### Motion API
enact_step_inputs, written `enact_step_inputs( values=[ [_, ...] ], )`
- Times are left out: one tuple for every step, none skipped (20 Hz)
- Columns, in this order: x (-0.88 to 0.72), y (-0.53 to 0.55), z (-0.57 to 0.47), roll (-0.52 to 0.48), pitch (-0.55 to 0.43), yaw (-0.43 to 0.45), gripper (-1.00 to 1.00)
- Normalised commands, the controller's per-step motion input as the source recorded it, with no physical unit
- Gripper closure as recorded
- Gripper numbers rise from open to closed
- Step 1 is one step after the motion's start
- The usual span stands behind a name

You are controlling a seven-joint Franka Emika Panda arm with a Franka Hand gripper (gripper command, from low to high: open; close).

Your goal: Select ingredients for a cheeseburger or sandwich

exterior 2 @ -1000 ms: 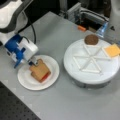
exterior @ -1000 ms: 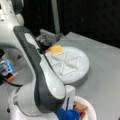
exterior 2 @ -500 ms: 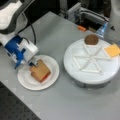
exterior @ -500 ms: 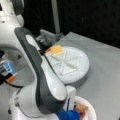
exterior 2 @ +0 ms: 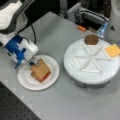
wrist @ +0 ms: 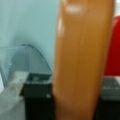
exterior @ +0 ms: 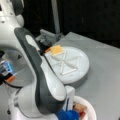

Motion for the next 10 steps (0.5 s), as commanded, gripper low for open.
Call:
enact_step_inputs(
  values=[
    [0.26, -0.32, -0.09, 0.143, 0.061, 0.304, 1.0],
    [0.27, -0.32, -0.1, 0.143, 0.061, 0.305, 1.0],
    [0.27, -0.32, -0.1, 0.143, 0.061, 0.307, 1.0],
    [0.28, -0.31, -0.11, 0.143, 0.059, 0.31, 1.0],
    [0.29, -0.32, -0.12, 0.153, 0.057, 0.315, 1.0],
    [0.31, -0.32, -0.12, 0.161, 0.056, 0.319, 1.0],
    [0.32, -0.32, -0.13, 0.163, 0.055, 0.322, 1.0],
    [0.33, -0.32, -0.13, 0.163, 0.047, 0.323, 1.0],
    [0.33, -0.32, -0.14, 0.164, 0.043, 0.325, 1.0],
    [0.34, -0.32, -0.14, 0.166, 0.039, 0.327, 1.0]
  ],
)
